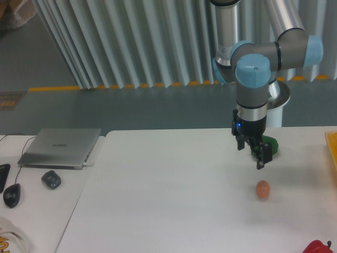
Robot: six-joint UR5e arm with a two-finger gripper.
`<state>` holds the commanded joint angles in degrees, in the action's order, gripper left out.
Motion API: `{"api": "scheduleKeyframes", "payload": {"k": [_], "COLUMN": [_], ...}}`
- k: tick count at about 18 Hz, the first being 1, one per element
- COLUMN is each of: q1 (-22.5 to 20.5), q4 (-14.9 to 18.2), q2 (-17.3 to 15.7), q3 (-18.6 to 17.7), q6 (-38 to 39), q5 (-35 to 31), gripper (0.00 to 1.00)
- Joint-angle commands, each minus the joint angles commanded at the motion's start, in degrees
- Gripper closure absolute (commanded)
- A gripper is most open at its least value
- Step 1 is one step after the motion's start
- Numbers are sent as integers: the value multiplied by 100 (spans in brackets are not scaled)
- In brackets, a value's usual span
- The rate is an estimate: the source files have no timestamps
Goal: Place the triangular bread on the table
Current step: 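Move the open gripper away from the green pepper and out of view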
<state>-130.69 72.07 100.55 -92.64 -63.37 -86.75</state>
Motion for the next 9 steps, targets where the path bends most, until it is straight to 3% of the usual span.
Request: {"api": "scheduleKeyframes", "payload": {"k": [5, 9], "q1": [-255, -369], "q4": [-132, -132], "q2": [-97, -53], "q3": [-9, 26], "q6": [411, 510], "q5": [-87, -799], "gripper": [0, 0]}}
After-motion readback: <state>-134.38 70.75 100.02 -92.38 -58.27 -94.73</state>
